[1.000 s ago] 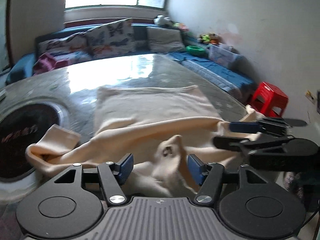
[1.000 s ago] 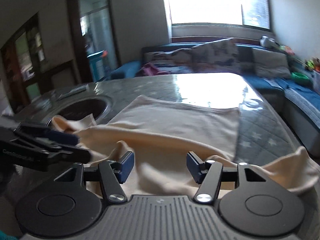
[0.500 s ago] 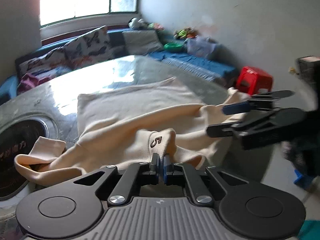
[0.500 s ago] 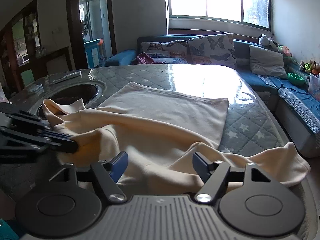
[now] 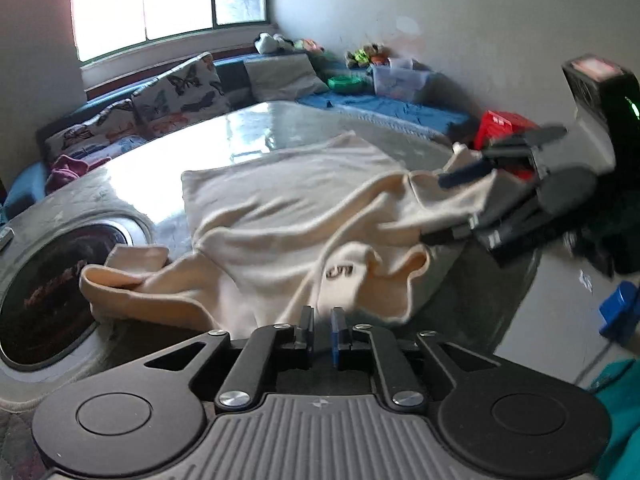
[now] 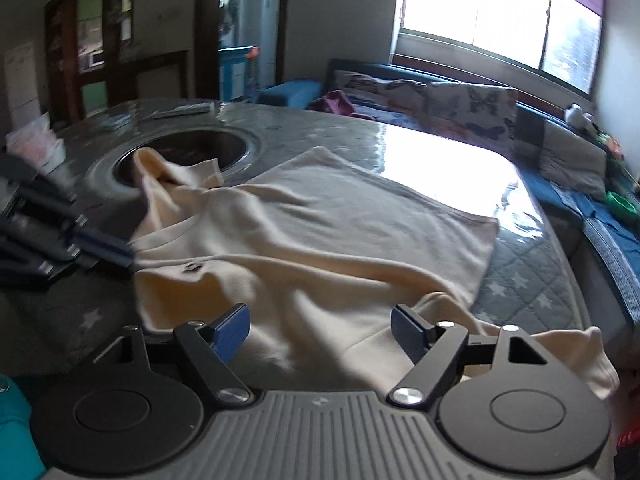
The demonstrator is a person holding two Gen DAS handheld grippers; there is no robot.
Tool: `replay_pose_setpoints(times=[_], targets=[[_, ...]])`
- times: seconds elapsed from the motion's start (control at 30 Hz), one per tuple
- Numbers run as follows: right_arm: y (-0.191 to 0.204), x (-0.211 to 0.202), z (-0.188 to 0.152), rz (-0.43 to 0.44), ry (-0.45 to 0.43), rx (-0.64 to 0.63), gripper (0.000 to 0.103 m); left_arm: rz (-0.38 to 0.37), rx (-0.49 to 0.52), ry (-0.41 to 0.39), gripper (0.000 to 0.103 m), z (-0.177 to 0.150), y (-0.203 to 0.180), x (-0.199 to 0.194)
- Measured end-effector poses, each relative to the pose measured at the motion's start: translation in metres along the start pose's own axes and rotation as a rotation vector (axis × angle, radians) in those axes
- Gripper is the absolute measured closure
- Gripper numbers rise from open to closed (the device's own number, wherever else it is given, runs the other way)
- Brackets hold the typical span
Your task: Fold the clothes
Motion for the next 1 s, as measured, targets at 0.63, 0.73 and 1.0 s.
replay_pose_setpoints(times=[0.63, 0.73, 1.0], targets=[[-0.054, -0.012, -0.025, -0.132, 0.014, 0.150, 0.018, -0.158, 0.109, 0.011, 0.071, 0.029, -0.052, 0.035], [-0.070, -0.009, -0.025, -0.161, -0.012, 0.199, 0.012, -0.190, 0.005, 0.059, 0.072, 0.026, -0.050, 0.044], [-0.101, -0.010, -0.034, -0.176, -0.054, 0.369, 0.011, -0.236, -0.148, 0.122, 0.074, 0.025, -0.050, 0.058]])
Point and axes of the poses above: each gripper's, at about its wrist camera, not at the fingertips, and x roughly the way its jaws point, y to its left, z to its top, the point moved 8 cm from there along x, roughly the way its jaws point, and after that the axes turned 1 degree about y, right-handed, at the moved point
